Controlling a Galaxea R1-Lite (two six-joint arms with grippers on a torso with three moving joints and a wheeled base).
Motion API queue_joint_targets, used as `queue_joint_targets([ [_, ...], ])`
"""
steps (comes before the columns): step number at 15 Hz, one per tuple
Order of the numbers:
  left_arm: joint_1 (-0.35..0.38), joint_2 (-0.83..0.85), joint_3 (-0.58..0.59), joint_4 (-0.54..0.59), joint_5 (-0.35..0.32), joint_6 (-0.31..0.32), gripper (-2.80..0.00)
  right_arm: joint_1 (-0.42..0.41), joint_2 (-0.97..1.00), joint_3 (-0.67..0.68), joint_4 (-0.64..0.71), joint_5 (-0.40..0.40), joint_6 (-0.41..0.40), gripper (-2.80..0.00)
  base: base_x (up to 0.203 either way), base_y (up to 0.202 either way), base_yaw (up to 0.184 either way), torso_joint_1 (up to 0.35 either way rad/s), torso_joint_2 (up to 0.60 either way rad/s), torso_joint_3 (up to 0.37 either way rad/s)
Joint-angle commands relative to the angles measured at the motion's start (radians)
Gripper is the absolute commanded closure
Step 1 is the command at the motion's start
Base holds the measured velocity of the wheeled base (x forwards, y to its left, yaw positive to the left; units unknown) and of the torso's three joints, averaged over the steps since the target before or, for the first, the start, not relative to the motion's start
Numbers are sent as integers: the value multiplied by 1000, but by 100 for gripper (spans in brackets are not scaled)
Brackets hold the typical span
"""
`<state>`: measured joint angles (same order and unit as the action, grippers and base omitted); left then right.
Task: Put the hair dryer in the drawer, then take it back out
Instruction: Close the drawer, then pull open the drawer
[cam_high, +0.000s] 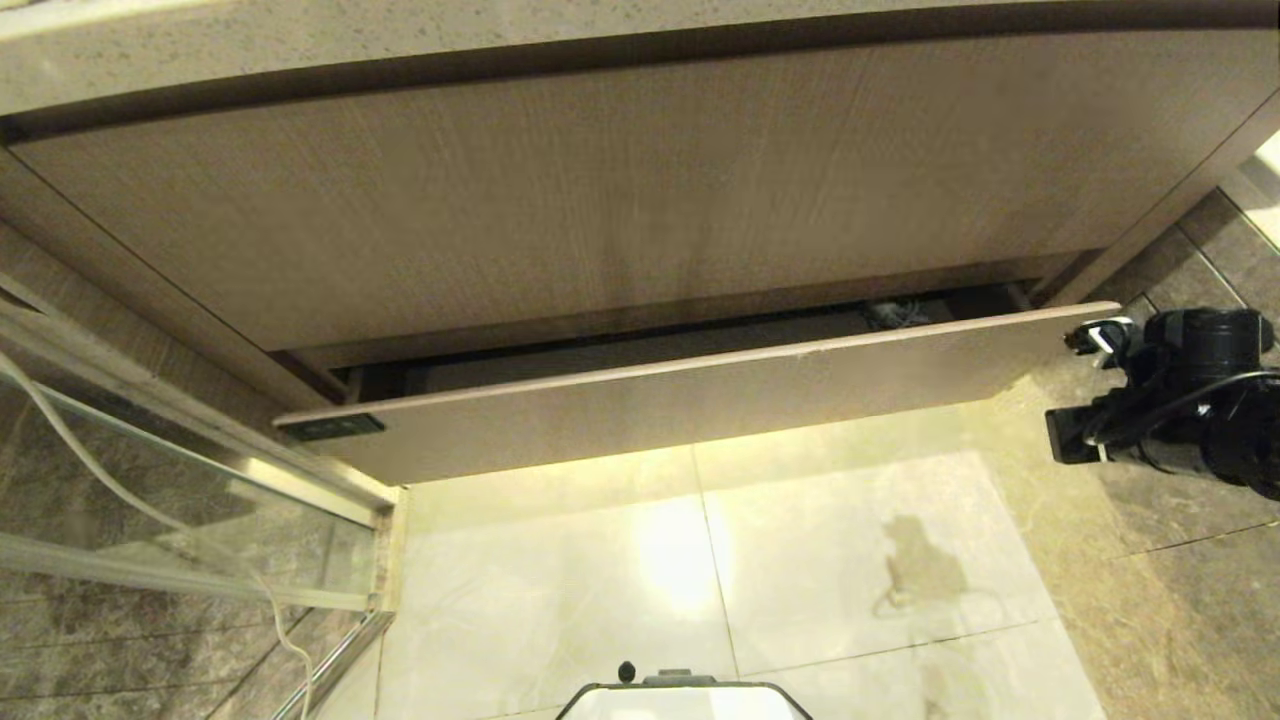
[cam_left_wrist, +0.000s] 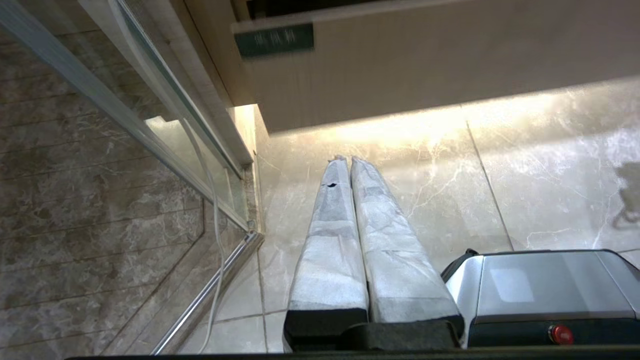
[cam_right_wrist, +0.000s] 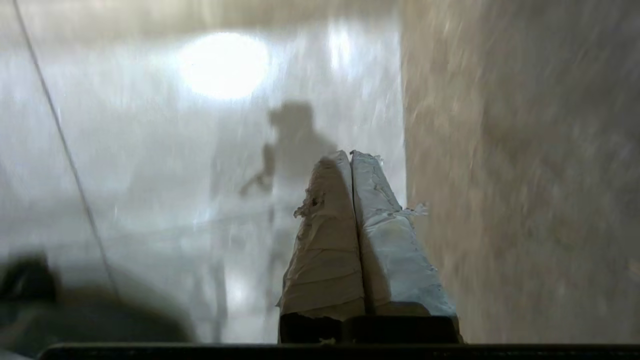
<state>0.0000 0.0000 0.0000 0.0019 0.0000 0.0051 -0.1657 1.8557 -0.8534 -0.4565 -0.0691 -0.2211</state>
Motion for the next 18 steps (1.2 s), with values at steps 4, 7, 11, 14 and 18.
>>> queue_joint_targets([
  [4,0,0,2,0,0,0,0,0,-268,179,204,-3,-2,0,0,0,0,0,0,0],
  [7,0,0,1,0,0,0,0,3,-480,280,273,-10,-3,0,0,0,0,0,0,0],
  [11,0,-1,2,0,0,0,0,-2,-738,363,321,-15,45,0,0,0,0,0,0,0],
  [14,0,-1,0,0,0,0,0,-3,-883,393,394,-11,151,0,0,0,0,0,0,0],
  [18,0,-2,2,0,0,0,0,9,-1203,479,513,-15,199,0,0,0,0,0,0,0],
])
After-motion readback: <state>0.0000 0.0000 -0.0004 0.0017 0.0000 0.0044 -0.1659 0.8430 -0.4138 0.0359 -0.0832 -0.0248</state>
